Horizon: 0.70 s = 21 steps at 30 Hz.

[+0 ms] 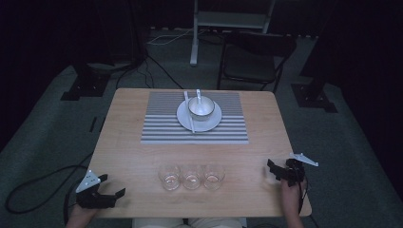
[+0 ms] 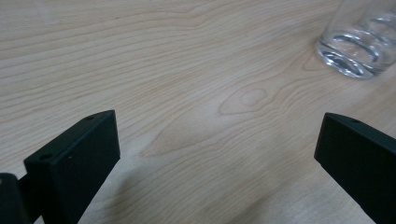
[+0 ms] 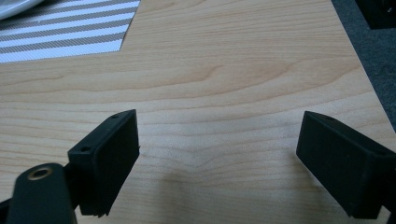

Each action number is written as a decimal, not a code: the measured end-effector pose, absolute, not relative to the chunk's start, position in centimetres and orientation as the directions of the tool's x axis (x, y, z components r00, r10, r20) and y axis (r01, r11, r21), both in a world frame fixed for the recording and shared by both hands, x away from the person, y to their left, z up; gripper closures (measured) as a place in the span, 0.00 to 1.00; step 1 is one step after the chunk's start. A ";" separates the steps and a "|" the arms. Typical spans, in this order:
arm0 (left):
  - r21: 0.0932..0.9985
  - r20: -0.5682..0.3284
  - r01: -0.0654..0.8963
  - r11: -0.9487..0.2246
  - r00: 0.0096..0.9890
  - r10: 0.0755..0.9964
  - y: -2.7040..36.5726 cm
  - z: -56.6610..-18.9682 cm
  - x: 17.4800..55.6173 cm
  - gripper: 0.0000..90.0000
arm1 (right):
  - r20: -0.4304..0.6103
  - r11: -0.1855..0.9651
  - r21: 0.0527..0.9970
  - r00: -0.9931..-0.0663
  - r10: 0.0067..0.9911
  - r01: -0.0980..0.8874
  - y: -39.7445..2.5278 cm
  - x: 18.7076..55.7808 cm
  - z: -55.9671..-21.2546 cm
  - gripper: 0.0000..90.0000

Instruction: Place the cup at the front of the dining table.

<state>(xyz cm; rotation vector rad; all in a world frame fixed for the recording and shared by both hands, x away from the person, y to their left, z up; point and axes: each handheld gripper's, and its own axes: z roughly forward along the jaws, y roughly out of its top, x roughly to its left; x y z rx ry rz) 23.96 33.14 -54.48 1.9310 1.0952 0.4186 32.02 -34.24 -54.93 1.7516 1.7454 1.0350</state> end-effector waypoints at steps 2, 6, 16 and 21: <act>0.802 -0.118 0.536 -0.263 0.574 0.810 33.0 -54.5 24.0 0.01 | 0.187 -0.090 0.766 -0.087 0.979 0.637 -34.2 32.0 -54.9 0.14; 0.790 -0.116 0.541 -0.290 0.595 0.795 32.7 -54.4 24.2 0.01 | 0.185 -0.087 0.763 -0.088 0.979 0.641 -34.2 32.1 -54.9 0.14; 0.776 -0.146 0.547 -0.314 0.640 0.754 31.4 -54.0 24.7 0.01 | 0.175 -0.074 0.760 -0.094 0.980 0.646 -34.0 32.1 -55.0 0.14; 0.771 -0.117 0.534 -0.347 0.654 0.747 30.2 -53.7 25.0 0.01 | 0.173 -0.071 0.759 -0.095 0.980 0.647 -34.0 32.1 -55.0 0.14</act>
